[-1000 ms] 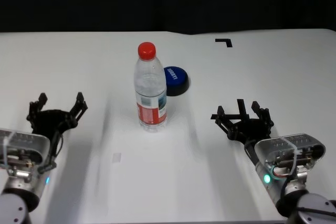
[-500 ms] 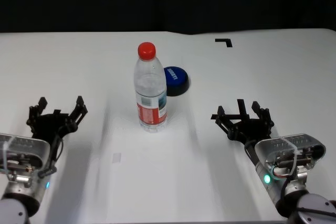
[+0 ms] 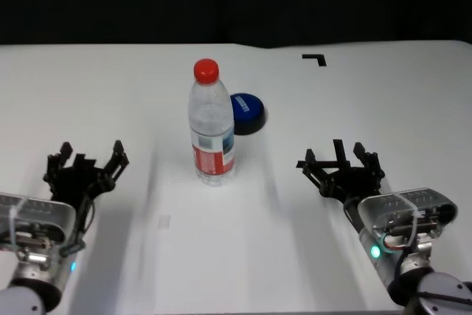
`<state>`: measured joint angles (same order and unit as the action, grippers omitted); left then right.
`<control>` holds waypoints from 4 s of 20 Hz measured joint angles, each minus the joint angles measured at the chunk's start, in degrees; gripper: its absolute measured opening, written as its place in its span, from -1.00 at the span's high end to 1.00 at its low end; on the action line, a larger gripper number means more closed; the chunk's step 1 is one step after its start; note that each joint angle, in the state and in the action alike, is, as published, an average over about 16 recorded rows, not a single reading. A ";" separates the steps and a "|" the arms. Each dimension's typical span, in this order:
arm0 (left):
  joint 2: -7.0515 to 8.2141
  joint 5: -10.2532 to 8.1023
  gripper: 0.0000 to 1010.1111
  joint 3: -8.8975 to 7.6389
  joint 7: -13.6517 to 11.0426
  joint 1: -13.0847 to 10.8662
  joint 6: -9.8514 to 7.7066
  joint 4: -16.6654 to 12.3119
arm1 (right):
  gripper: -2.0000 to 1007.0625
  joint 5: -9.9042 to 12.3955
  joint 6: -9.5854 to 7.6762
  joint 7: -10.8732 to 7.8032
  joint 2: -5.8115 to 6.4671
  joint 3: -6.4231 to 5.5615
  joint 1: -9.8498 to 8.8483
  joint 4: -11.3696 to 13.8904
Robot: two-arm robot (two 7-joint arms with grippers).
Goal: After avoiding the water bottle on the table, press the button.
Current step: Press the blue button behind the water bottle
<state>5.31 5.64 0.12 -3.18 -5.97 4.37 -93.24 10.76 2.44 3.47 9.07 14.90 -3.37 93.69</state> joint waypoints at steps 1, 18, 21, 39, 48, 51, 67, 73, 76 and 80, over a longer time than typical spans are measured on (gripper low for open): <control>-0.05 -0.03 -0.99 0.06 -0.03 -0.08 0.03 -0.02 | -0.99 0.00 0.00 0.00 0.00 0.00 0.00 0.00; -0.35 -0.50 -0.99 0.86 -0.19 -0.76 0.49 -0.06 | -0.99 0.00 0.00 0.00 0.00 0.00 0.00 0.00; -0.32 -0.43 -0.99 0.93 -0.14 -0.81 0.51 -0.06 | -0.99 0.00 0.00 0.00 0.00 0.00 0.00 0.00; -0.22 -0.29 -0.99 1.03 -0.15 -0.80 0.51 0.01 | -0.99 -0.01 0.00 -0.02 -0.02 -0.02 0.00 0.00; -0.23 -0.32 -0.99 1.02 -0.17 -0.80 0.55 0.03 | -0.99 -0.43 -0.04 -1.12 -0.55 -0.45 0.53 -0.28; -0.23 -0.32 -0.99 1.02 -0.17 -0.80 0.56 0.03 | -0.99 -0.69 -0.10 -1.88 -0.88 -0.69 0.96 -0.47; -0.23 -0.32 -0.99 1.02 -0.17 -0.80 0.57 0.02 | -0.99 -3.65 -0.89 -6.16 -3.06 -2.35 6.03 -3.23; -0.23 -0.32 -0.99 1.02 -0.17 -0.80 0.56 0.02 | -0.99 -4.73 -1.15 -7.57 -3.86 -2.95 8.38 -5.05; -0.23 -0.32 -0.99 1.02 -0.17 -0.80 0.56 0.02 | -0.99 -5.18 -1.25 -8.31 -4.10 -3.23 9.46 -6.06; -0.23 -0.32 -0.99 1.02 -0.17 -0.80 0.56 0.02 | -0.99 -5.76 -1.25 -9.19 -4.31 -3.56 10.86 -7.56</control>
<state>5.08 5.32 1.14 -3.35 -6.77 4.93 -93.22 5.01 1.19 -5.72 4.76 11.34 7.50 86.13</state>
